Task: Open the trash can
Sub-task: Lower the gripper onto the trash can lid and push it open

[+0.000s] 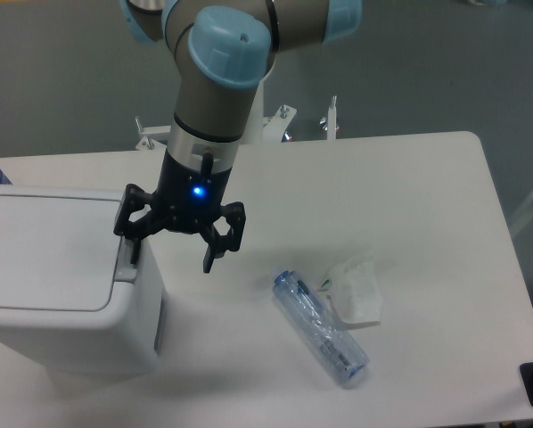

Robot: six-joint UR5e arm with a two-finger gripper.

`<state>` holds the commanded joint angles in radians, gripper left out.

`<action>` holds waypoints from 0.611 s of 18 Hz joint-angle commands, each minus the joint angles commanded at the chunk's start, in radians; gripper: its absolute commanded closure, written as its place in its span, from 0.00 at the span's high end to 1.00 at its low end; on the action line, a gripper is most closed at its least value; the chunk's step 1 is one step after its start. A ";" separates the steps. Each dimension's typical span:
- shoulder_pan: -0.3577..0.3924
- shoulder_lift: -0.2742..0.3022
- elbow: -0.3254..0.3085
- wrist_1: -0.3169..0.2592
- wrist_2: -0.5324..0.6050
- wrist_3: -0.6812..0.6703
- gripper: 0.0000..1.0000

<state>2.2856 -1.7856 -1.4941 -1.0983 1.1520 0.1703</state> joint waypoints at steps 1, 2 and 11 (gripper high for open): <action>0.000 0.000 0.000 0.000 0.000 0.003 1.00; 0.000 0.000 0.000 0.000 0.000 0.000 1.00; 0.009 0.006 0.044 0.002 0.003 -0.014 1.00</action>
<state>2.2948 -1.7794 -1.4497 -1.0968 1.1551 0.1564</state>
